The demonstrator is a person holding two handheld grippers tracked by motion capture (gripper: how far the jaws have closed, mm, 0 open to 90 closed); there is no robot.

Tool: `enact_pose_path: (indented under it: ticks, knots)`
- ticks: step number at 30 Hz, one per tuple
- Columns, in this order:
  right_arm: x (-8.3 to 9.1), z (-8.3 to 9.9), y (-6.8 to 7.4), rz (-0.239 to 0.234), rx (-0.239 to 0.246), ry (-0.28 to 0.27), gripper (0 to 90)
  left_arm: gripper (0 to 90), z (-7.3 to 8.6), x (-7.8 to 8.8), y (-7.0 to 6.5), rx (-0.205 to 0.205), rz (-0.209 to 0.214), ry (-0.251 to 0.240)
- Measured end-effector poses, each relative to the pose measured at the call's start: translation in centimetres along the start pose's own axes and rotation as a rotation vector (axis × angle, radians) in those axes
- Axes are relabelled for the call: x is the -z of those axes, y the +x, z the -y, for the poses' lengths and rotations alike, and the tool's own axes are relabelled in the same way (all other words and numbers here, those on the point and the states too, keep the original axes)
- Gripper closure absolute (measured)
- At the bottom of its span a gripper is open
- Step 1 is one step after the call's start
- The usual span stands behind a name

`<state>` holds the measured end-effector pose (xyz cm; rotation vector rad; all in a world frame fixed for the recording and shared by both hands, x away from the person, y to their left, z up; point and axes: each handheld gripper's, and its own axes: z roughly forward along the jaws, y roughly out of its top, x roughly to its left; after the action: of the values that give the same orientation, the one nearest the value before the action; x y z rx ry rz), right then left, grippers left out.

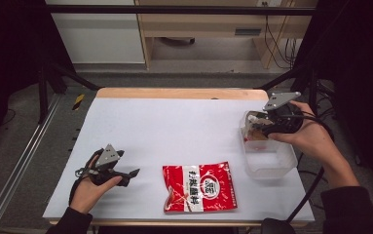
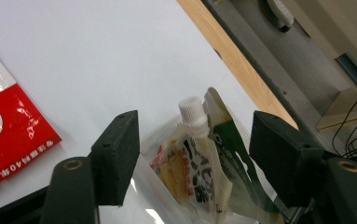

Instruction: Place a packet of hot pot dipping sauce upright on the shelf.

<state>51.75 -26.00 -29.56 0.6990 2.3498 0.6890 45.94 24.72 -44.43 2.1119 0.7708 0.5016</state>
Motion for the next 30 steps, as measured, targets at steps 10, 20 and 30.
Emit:
enact_pose_path:
  ticks: [10, 20, 30]
  knots:
    - [1.2, -2.6, 4.0, 0.031, -0.027, -0.096, 18.7, 10.5, -0.3, -0.3, -0.9, -0.025, 0.017, 0.008]
    - [0.4, -3.0, 8.3, -0.014, -0.056, -0.130, 15.3, 10.1, -0.6, -0.7, -1.9, -0.053, 0.027, 0.016]
    - [-1.5, -1.0, 13.1, -0.097, -0.113, -0.110, 13.9, 9.7, -1.1, -1.7, -3.6, -0.095, 0.047, 0.022]
